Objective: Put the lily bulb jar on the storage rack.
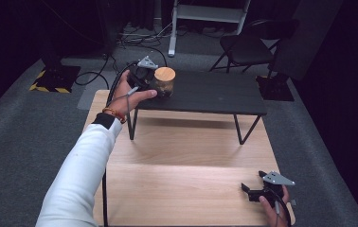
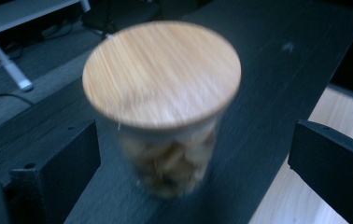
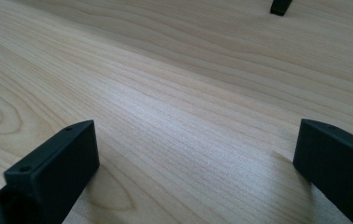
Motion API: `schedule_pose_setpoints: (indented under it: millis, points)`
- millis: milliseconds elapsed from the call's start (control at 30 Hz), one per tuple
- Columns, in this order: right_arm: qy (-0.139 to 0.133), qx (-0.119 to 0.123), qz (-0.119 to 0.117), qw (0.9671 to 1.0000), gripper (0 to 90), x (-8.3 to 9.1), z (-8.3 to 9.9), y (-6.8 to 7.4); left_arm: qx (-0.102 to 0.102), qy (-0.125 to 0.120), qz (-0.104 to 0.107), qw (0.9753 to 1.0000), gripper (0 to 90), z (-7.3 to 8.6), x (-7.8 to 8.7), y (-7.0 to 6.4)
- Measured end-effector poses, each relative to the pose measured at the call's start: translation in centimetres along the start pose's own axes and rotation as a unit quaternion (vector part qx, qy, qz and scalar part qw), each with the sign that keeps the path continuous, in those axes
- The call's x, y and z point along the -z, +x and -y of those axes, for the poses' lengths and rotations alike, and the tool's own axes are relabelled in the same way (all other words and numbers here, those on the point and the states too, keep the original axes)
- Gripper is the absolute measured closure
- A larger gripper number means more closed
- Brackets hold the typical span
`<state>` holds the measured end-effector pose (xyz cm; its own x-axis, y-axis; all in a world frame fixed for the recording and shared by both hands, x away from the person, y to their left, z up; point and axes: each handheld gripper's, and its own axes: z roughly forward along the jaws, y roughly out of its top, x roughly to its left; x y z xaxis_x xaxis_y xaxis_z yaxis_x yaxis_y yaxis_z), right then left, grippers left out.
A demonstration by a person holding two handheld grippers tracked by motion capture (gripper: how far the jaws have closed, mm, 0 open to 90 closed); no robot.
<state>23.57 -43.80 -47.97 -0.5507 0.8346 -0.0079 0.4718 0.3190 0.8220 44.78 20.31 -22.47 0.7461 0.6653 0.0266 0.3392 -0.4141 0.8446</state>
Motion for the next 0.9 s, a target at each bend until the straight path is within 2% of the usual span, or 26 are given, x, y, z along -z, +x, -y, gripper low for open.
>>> schedule_pose_setpoints:
  millis: [267,333,467,533,667,900]
  points:
    - [0.000,0.000,0.000,1.0000,0.0,0.0,0.0,0.0,-0.003,-0.005,-0.011,0.9999,2.7,1.6,2.0,-1.3]
    - [0.000,0.000,0.000,1.0000,0.0,0.0,0.0,0.0,-0.002,-0.014,-0.014,0.9998,2.6,2.2,2.6,-1.7]
    - [0.000,0.000,0.000,1.0000,0.0,0.0,0.0,0.0,0.001,-0.018,-0.012,0.9998,2.0,3.2,3.3,-2.1]
    - [0.000,0.000,0.000,1.0000,0.0,0.0,0.0,0.0,-0.002,-0.019,-0.019,0.9996,1.8,3.8,4.0,-2.7]
    - [0.000,-0.001,0.000,1.0000,0.0,0.0,0.0,0.0,-0.003,-0.025,-0.018,0.9995,1.4,5.3,5.1,-3.3]
    - [0.000,0.001,0.000,1.0000,0.0,0.0,0.0,0.0,0.010,-0.035,-0.020,0.9991,0.9,8.6,6.8,-4.4]
